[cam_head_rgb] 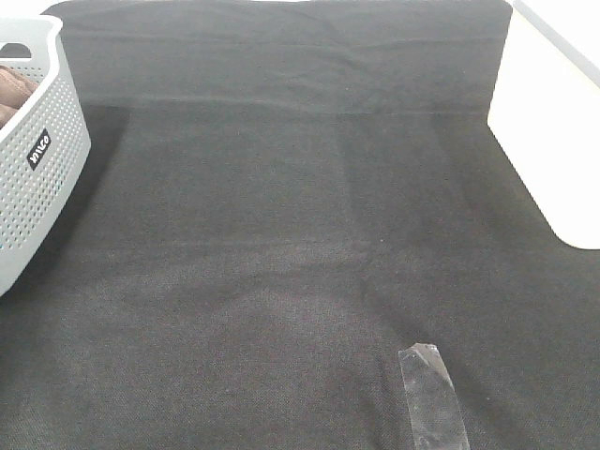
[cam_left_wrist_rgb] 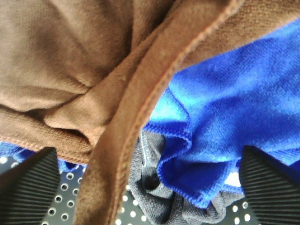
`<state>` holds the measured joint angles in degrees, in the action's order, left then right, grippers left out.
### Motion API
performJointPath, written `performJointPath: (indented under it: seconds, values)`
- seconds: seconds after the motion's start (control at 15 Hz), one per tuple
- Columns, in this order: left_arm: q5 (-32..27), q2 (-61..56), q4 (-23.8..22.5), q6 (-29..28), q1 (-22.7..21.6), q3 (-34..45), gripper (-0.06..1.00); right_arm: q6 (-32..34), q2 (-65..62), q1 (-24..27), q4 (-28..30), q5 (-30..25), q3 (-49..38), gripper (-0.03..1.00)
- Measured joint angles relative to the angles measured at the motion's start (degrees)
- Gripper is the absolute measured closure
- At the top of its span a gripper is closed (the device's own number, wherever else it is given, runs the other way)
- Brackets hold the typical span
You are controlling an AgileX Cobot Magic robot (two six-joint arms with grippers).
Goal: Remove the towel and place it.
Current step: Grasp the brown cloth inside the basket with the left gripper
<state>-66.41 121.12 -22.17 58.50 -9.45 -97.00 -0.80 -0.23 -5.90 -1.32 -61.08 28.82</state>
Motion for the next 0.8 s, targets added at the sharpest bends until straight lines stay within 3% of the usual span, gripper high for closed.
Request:
performJointPath:
  seconds: [0.07, 0.27, 0.4, 0.6, 0.8]
  values:
    - [-0.34, 0.0, 0.0, -0.06, 0.0, -0.06, 0.16, 0.0, 0.0, 0.0, 0.0, 0.0, 0.0, 0.19]
    - [-0.86, 0.0, -1.09, -4.87, 0.0, -0.06, 0.8, 0.0, 0.0, 0.0, 0.0, 0.0, 0.0, 0.19]
    - [-1.09, 0.0, -2.69, -6.76, 0.0, -0.06, 0.93, 0.0, 0.0, 0.0, 0.0, 0.0, 0.0, 0.19]
    - [-1.09, 0.0, -2.86, -7.62, 0.0, -0.06, 0.94, 0.0, 0.0, 0.0, 0.0, 0.0, 0.0, 0.19]
    - [-1.09, 0.0, -3.72, -13.24, 0.0, -0.29, 0.94, 0.0, 0.0, 0.0, 0.0, 0.0, 0.0, 0.19]
